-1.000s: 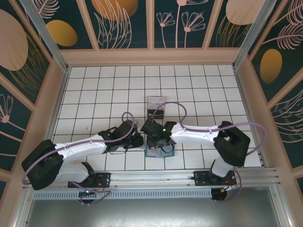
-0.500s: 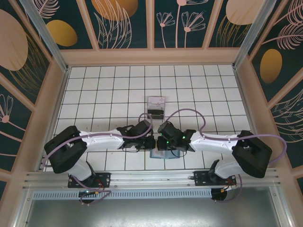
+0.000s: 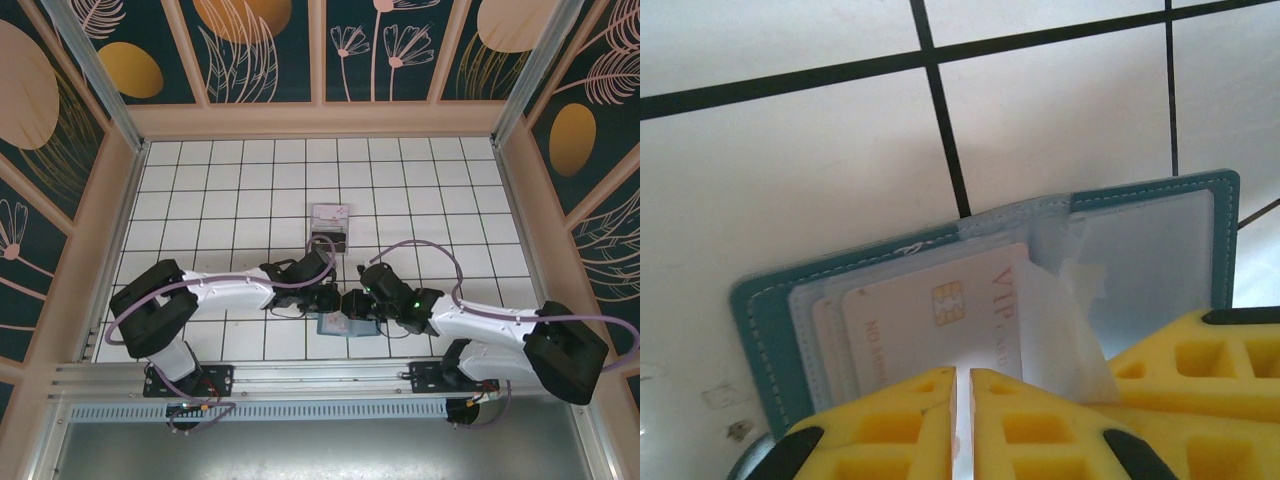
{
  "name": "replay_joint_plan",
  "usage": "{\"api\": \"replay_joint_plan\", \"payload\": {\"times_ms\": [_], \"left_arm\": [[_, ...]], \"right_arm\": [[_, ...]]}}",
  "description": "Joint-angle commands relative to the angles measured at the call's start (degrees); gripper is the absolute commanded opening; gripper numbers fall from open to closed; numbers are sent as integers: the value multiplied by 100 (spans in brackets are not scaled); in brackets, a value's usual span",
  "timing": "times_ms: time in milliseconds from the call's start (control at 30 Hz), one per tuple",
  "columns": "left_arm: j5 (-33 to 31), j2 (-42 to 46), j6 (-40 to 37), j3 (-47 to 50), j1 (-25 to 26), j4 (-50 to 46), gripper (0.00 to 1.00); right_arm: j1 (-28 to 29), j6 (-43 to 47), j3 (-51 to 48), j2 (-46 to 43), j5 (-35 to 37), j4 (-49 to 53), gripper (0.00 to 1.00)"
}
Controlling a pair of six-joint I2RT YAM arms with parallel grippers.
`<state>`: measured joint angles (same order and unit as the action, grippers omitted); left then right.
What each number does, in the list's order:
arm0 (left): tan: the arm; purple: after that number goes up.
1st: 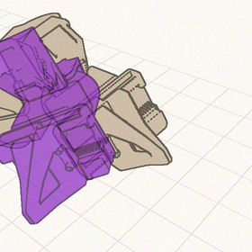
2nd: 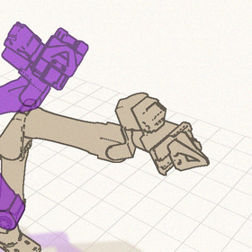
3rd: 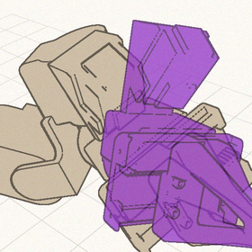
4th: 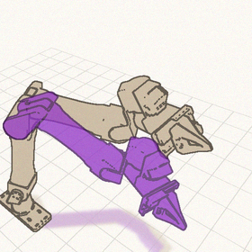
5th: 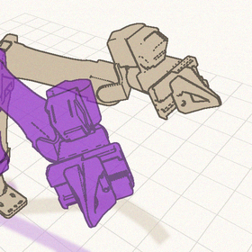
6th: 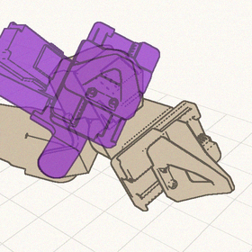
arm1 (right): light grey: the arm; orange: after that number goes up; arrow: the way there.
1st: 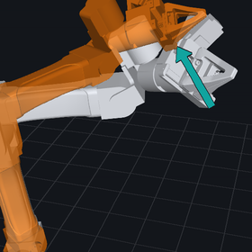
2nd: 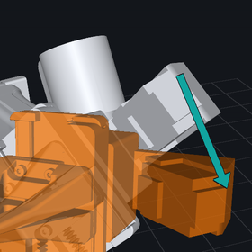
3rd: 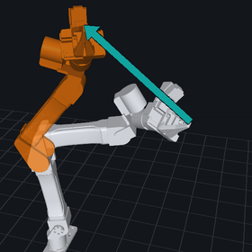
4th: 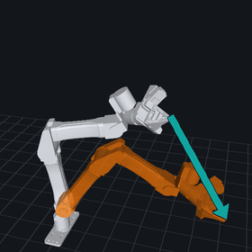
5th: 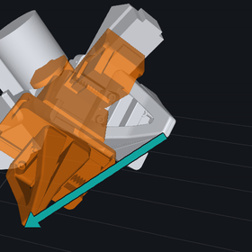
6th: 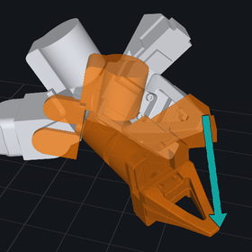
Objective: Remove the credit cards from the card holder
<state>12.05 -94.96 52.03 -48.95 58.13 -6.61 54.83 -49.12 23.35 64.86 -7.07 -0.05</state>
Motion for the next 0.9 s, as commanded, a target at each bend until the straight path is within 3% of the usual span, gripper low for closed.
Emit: {"api": "replay_joint_plan", "payload": {"times_ms": [0, 133, 433, 633, 867], "left_arm": [[112, -206, -136, -212, 51, -231, 13], [113, -257, -152, -357, 86, -294, 13], [199, -576, -316, -967, 223, -463, 13], [338, -1052, -393, -1436, 382, -468, 13], [462, -1619, -444, -1915, 606, -446, 13]], "right_arm": [[-47, -139, -88, -266, 5, -88, 16], [-43, -139, 57, -656, 359, 493, 26], [-206, -125, 706, -1649, 1741, 2423, 32], [-378, -153, 691, -2283, 1899, 2698, 33], [-420, -212, 610, -2329, 1777, 2666, 34]]}}
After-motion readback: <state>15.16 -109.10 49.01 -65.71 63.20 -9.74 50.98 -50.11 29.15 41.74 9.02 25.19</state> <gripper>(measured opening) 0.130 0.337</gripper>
